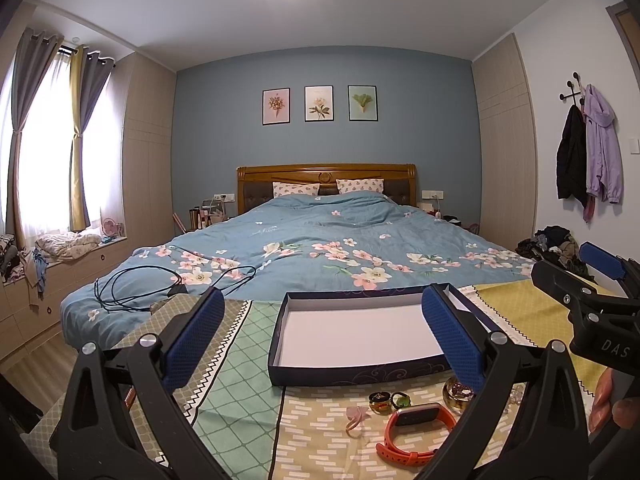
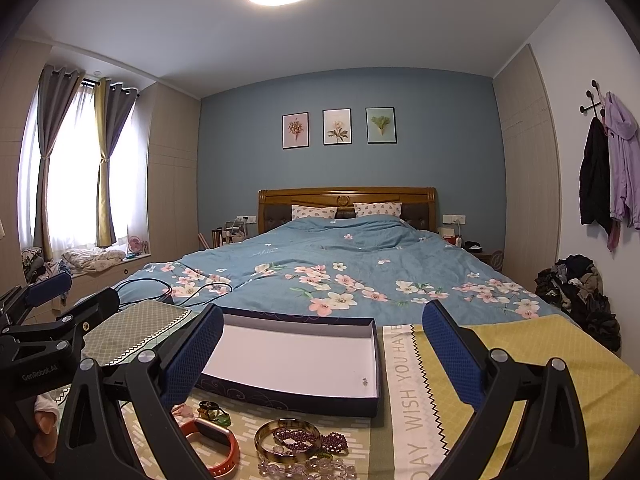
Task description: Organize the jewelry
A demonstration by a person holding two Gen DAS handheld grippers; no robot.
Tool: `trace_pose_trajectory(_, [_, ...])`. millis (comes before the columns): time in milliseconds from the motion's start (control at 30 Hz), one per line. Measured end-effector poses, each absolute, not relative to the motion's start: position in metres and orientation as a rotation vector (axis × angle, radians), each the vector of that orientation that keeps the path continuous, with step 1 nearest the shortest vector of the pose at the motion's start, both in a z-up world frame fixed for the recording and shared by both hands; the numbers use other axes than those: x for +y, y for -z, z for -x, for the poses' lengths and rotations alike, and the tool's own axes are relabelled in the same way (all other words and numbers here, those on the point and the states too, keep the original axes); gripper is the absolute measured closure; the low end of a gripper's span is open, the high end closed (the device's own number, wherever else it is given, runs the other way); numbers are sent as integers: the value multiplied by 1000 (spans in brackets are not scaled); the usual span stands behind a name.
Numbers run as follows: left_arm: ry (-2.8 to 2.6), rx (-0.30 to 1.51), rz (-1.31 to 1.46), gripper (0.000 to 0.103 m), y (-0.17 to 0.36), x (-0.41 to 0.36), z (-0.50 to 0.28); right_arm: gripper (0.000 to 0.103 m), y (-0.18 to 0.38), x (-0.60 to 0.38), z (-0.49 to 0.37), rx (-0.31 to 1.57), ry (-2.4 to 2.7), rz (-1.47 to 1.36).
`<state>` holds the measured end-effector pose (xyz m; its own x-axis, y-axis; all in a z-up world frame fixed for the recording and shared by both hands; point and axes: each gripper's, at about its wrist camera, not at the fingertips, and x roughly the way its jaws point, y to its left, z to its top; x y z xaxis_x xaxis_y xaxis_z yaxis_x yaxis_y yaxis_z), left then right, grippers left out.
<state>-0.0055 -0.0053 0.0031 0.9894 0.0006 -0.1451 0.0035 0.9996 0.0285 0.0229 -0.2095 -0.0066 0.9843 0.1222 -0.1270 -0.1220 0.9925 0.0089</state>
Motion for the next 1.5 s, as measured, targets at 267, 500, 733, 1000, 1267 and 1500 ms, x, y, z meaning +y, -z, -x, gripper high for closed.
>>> trace_pose_trajectory(267, [2,149,-29,6,-2,-6,6,7,7,-209,-22,128,-123,1])
trace_pose_trajectory(500, [3,155,-28,6,1,-5,5,7,7,-211,-23,131,-125,-2])
trace_pose_trajectory(733, [6,166,-26,6,2,-3,4,7,6,-212,-25,139,-126,-7])
trace_pose_trajectory(1000, [12,186,-25,6,1,-1,1,7,7,-215,-27,154,-131,-9])
trace_pose_trajectory(1267, [41,274,-42,6,7,4,-11,7,15,-221,-38,257,-157,1])
trace_pose_trajectory(1500, [139,486,-45,6,35,13,-39,17,43,-228,-62,505,-232,-4])
